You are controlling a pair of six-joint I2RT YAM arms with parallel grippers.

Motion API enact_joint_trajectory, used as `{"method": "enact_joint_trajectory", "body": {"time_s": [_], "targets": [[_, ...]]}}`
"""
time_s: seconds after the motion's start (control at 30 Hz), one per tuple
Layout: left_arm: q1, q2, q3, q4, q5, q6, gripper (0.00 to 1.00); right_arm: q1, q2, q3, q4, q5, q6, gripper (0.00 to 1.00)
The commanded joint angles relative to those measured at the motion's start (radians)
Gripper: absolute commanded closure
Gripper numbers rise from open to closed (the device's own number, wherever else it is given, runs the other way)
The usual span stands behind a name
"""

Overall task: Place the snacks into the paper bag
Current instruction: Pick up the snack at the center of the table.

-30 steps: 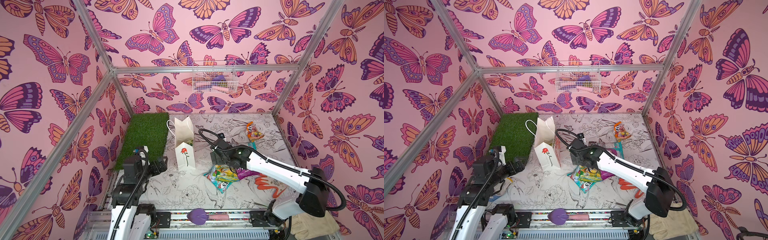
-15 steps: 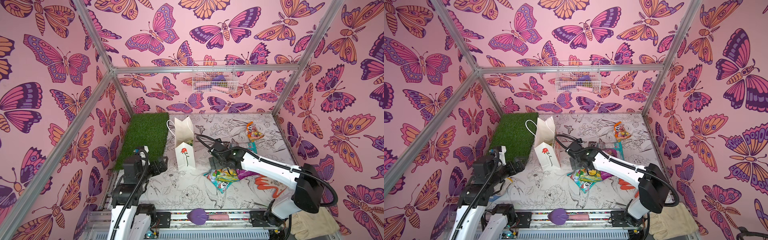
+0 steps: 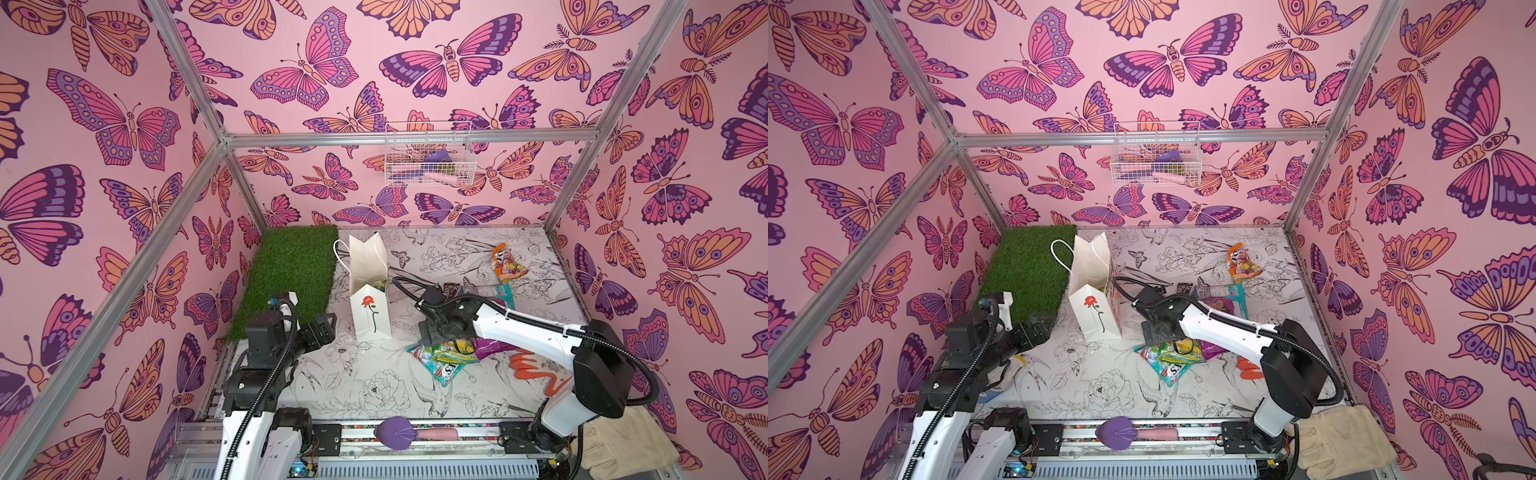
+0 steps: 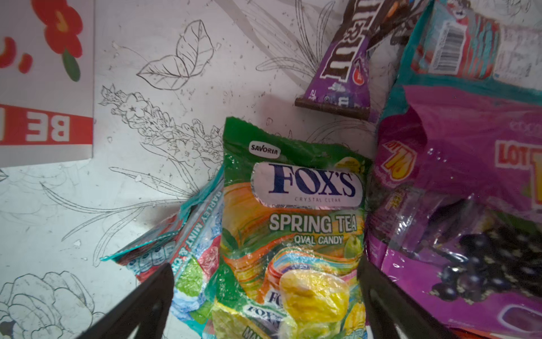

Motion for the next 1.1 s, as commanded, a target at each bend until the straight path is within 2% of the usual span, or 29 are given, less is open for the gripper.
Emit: {"method": "enact_joint_trajectory", "body": {"time_s": [0.0, 0.77, 1.07], "targets": [[-0.005, -0.003, -0.011, 0.003, 0.002, 0.000, 0.00, -0.013, -0.010, -0.024, -0.029, -0.026, 0.032, 0.03], [-0.011, -0.007, -0.011, 0.002, -0.004, 0.001, 0.00, -0.061, 0.006, -0.135, 0.013, -0.095, 0.043, 0.05], [-0.010, -0.006, -0.011, 0.001, -0.007, 0.002, 0.00, -0.072, 0.032, -0.160, 0.049, -0.128, 0.040, 0.13]]}}
